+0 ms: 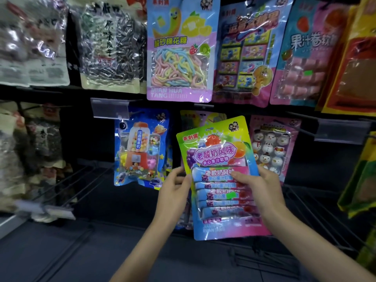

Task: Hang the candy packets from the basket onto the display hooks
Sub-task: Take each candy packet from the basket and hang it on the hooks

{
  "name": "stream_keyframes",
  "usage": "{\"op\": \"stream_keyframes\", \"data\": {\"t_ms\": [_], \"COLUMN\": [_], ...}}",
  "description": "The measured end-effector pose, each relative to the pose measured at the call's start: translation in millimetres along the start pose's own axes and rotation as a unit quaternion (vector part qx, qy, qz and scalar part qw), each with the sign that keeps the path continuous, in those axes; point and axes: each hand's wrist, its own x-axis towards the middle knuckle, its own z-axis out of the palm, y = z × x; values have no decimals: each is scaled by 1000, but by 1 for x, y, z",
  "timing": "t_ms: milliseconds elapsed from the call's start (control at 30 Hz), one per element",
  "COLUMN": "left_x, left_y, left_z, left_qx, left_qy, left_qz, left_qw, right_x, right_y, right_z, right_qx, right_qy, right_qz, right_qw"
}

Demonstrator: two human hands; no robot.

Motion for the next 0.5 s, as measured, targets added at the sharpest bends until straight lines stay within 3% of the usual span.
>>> {"op": "stream_keyframes", "data": {"t_ms": [133, 500], "left_x": [-7, -11], "left_y": [8, 13], "left_z": [9, 13], "left_qx": [-77, -118], "left_qy": [-29, 24], "left_qz": [5, 54], "left_qw": [997, 991], "right_x": [-5, -1], "right_y": [-6, -5], "right_z": [-5, 0], "right_qx": [23, 57], "right_qy": [-25, -43], "right_qz": [-18, -10], "right_qw": [999, 997]}}
